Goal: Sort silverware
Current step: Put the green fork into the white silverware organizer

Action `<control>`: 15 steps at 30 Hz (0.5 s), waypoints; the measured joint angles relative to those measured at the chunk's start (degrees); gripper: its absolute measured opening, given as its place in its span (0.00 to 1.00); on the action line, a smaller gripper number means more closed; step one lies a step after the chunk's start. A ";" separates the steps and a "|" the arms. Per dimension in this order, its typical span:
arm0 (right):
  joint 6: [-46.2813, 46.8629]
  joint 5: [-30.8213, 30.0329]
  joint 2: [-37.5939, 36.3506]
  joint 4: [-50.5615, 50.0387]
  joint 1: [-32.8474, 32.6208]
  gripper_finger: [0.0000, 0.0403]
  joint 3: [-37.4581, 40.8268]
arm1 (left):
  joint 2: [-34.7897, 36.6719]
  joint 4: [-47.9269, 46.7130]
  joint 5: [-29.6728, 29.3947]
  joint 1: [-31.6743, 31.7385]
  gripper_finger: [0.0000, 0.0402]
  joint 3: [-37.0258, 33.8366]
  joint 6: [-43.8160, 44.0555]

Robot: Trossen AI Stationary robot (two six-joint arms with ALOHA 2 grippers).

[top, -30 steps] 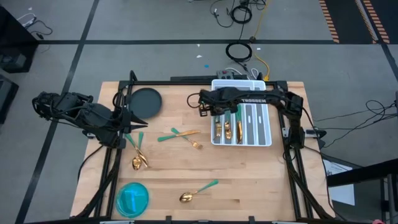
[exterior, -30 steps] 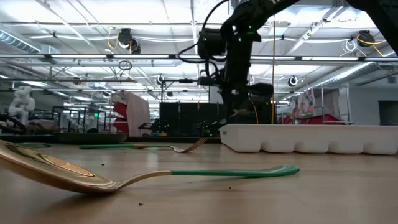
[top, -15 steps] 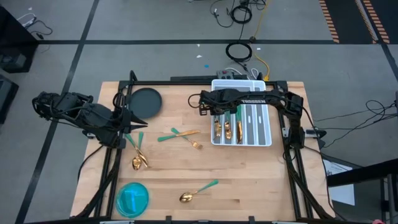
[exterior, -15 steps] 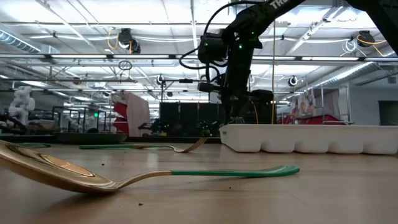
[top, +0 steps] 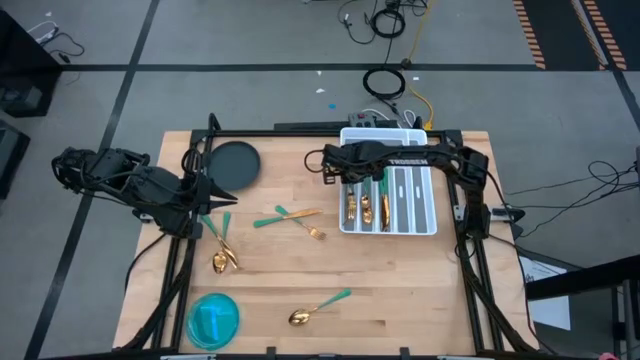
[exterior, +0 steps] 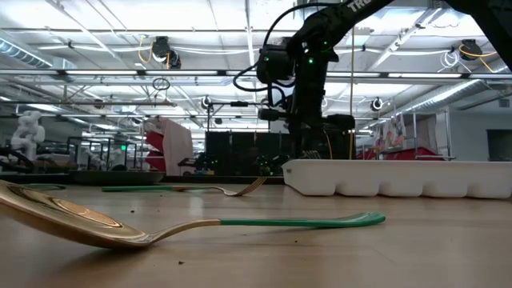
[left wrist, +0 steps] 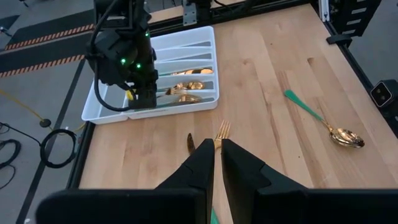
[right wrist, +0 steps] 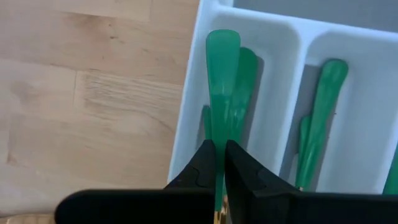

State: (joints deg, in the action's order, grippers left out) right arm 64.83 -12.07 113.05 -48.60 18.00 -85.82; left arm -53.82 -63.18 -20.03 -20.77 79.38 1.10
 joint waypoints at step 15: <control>-1.09 -0.05 -9.82 12.66 1.46 0.00 12.49 | 0.00 -0.31 0.00 0.00 0.10 0.00 0.07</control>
State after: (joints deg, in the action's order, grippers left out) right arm 63.74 -12.12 103.24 -35.94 19.46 -73.33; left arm -53.82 -63.48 -20.03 -20.77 79.37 1.17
